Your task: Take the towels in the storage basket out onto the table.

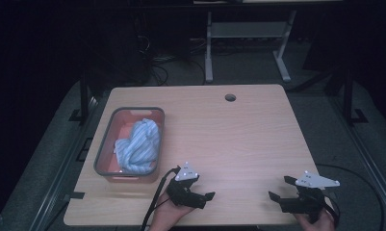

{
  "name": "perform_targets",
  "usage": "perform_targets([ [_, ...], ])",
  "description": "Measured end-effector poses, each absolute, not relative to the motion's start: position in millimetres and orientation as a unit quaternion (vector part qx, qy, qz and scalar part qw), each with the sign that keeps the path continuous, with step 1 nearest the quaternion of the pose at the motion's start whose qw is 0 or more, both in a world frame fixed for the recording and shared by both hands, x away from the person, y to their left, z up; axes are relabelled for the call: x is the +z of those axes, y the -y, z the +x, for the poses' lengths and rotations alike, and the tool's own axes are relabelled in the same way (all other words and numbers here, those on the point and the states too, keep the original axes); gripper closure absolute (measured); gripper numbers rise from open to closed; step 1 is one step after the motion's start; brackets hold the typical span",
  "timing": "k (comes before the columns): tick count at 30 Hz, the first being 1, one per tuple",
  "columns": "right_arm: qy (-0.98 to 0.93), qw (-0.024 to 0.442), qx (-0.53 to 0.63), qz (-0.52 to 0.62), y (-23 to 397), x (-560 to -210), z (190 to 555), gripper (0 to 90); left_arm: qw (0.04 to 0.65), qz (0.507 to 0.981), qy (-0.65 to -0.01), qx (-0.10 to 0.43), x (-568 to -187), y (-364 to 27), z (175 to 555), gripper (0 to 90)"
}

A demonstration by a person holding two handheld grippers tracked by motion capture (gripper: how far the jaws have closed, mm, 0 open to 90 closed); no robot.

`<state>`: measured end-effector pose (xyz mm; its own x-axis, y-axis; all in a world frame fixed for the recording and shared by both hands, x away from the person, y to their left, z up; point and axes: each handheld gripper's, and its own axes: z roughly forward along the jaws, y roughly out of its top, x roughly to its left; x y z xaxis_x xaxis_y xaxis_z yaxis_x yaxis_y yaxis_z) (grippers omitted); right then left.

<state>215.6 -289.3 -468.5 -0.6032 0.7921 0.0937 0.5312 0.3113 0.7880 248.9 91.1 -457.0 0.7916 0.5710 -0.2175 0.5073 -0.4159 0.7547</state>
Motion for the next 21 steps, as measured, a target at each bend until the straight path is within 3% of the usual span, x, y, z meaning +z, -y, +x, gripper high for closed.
perform_targets([
  [21,-0.791,0.161,0.412,0.422,285.9,-465.6,215.9,14.6,0.424,0.853,-0.303,0.030,-439.4,-83.9,254.6,17.3],
])
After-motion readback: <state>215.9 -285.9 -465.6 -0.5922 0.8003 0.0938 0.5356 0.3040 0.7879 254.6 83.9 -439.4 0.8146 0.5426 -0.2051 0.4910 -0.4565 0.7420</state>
